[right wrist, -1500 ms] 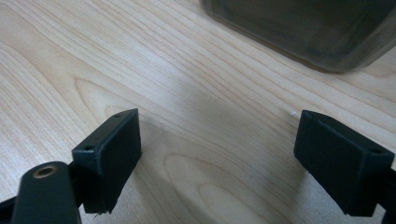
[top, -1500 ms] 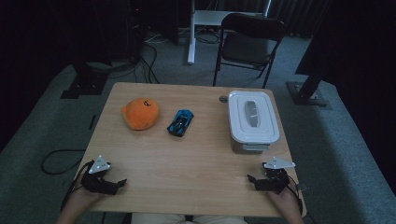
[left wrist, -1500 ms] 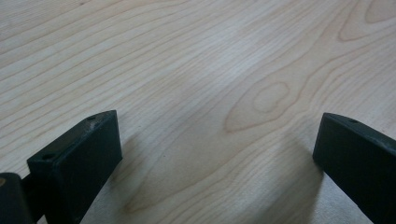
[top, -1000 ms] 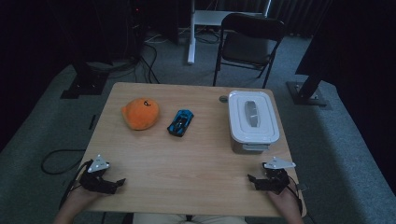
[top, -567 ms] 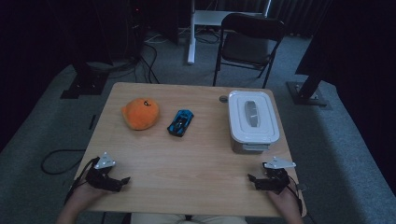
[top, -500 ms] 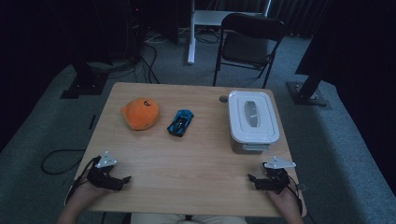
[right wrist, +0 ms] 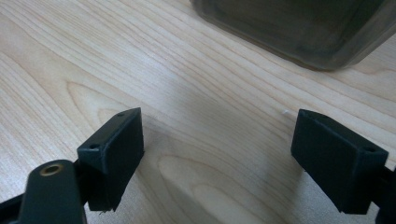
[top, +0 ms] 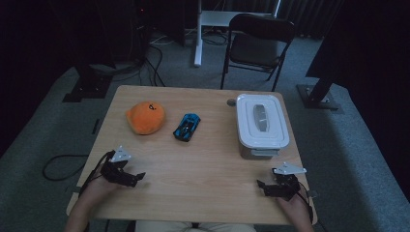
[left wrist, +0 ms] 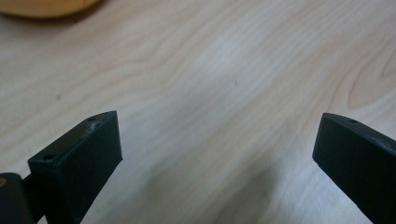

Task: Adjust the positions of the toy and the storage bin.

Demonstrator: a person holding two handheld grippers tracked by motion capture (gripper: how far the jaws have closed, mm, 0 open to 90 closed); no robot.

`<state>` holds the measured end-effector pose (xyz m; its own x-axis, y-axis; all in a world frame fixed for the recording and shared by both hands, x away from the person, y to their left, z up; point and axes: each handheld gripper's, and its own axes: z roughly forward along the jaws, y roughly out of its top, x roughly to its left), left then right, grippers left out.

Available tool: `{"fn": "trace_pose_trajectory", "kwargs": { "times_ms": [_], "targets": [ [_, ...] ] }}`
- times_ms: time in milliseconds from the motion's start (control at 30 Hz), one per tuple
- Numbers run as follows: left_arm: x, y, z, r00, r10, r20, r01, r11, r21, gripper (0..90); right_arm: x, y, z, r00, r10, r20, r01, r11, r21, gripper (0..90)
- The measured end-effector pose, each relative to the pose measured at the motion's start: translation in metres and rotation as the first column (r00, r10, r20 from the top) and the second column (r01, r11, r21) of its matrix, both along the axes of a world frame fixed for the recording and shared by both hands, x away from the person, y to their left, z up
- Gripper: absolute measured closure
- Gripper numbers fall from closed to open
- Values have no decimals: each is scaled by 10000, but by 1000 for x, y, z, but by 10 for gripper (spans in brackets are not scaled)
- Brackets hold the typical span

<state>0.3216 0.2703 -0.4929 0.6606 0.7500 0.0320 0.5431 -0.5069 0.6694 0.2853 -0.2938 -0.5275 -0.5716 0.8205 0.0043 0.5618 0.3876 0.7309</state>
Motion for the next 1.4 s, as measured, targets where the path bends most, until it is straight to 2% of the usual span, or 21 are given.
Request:
{"fn": "trace_pose_trajectory", "kwargs": {
  "times_ms": [33,133,500,600,733,833,900,1033,1167,1200,1400],
  "targets": [
    [2,-2,1,10000,69,24,-69,9999,101,18,0,0,0,10000,-2,-1,2,10000,3,166],
    [9,-7,4,9999,109,-3,-109,9999,26,18,0,0,0,10000,-10,-1,10,10000,-1,166],
    [31,-36,12,9996,-275,0,275,9996,101,18,0,0,0,10000,-56,-4,56,10000,6,166],
    [35,-45,13,9994,-352,9,352,9993,-109,18,0,0,0,9999,-110,-2,110,9999,12,166],
    [40,-60,11,9984,-561,-109,561,9984,19,18,0,-1,0,9999,-156,2,156,9999,3,166],
    [44,-68,12,9979,-649,-47,650,9977,197,18,0,0,0,9999,-161,2,161,9999,3,167],
    [48,-72,14,9978,-648,-149,650,9978,132,18,0,0,0,9999,-161,2,161,9999,1,166],
    [54,-82,17,9984,-560,24,559,9981,244,18,0,-1,0,9999,-159,5,159,9999,1,167],
    [64,-89,18,9983,-579,-89,581,9981,223,18,0,-1,0,9999,-157,6,157,9999,1,166],
    [65,-92,18,9987,-509,-14,510,9985,211,18,0,-1,0,9999,-155,7,155,9999,0,166],
    [76,-108,17,9974,-718,-70,720,9967,380,18,0,-1,0,9998,-183,10,183,9998,-12,163]
  ]
}}
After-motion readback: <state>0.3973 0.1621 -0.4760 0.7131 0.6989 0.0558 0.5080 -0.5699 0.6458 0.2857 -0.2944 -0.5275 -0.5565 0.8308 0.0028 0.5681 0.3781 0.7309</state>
